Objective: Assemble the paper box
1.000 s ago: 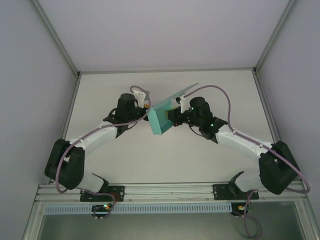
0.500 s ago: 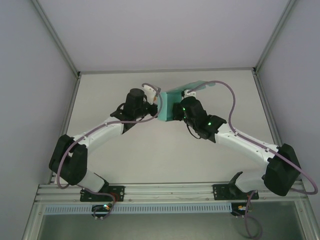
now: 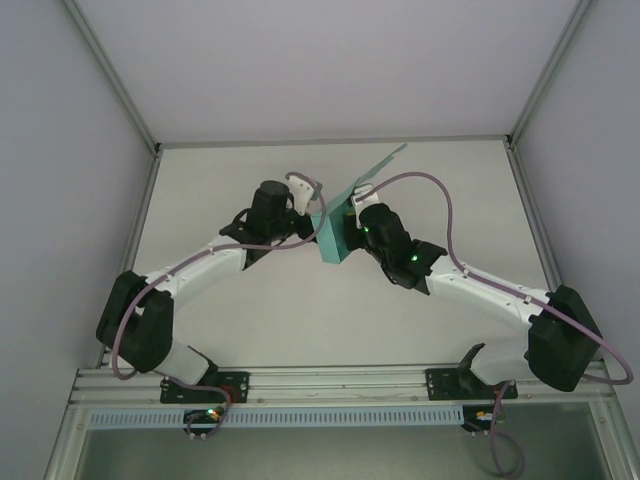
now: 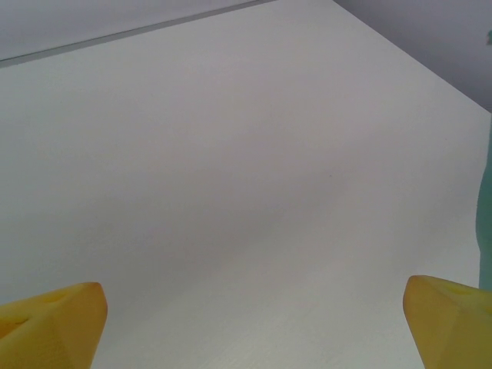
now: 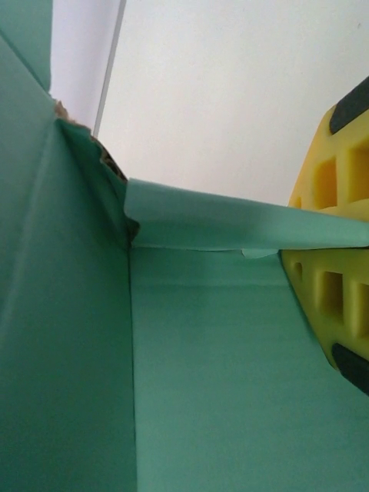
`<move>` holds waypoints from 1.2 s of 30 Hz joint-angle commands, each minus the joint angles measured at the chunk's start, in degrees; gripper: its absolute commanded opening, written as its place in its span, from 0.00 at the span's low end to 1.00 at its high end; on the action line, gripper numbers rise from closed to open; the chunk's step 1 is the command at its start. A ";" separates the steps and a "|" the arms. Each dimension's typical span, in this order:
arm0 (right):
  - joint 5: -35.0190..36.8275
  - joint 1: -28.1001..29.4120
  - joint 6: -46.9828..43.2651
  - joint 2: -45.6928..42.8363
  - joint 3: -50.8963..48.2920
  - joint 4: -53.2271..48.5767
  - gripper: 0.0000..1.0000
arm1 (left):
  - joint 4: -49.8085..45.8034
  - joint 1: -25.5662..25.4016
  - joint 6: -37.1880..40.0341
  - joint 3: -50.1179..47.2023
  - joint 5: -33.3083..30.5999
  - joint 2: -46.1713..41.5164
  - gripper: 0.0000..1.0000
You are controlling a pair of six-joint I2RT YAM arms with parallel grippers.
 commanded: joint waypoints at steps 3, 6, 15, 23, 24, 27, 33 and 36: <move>-12.32 -1.65 12.59 1.68 2.02 -1.58 0.00 | 7.64 -4.41 0.69 0.35 9.17 -4.22 1.00; -11.15 -1.94 13.15 -0.11 0.95 -1.45 0.00 | 6.48 -4.36 0.31 -0.82 5.52 -5.46 1.00; 1.91 -6.64 15.65 -6.28 -4.28 -12.94 0.00 | -5.07 0.25 -12.60 -11.27 -17.15 -15.22 1.00; 2.53 -8.40 21.71 1.53 -7.01 -17.87 0.00 | -20.04 2.46 -17.86 -15.55 -30.78 -26.32 1.00; 2.15 -8.48 22.56 3.23 -6.93 -18.12 0.00 | -20.05 2.63 -17.85 -15.94 -30.60 -27.04 1.00; 0.53 -8.80 24.15 8.29 -6.48 -18.40 0.00 | -20.17 3.01 -17.67 -16.49 -29.85 -28.14 1.00; -1.16 -9.10 25.33 15.99 -3.93 -19.88 0.00 | -20.13 3.17 -17.20 -16.11 -28.42 -25.71 1.00; -1.33 -9.27 25.76 18.02 -3.24 -20.77 0.00 | -20.11 3.31 -17.35 -15.54 -26.90 -23.47 1.00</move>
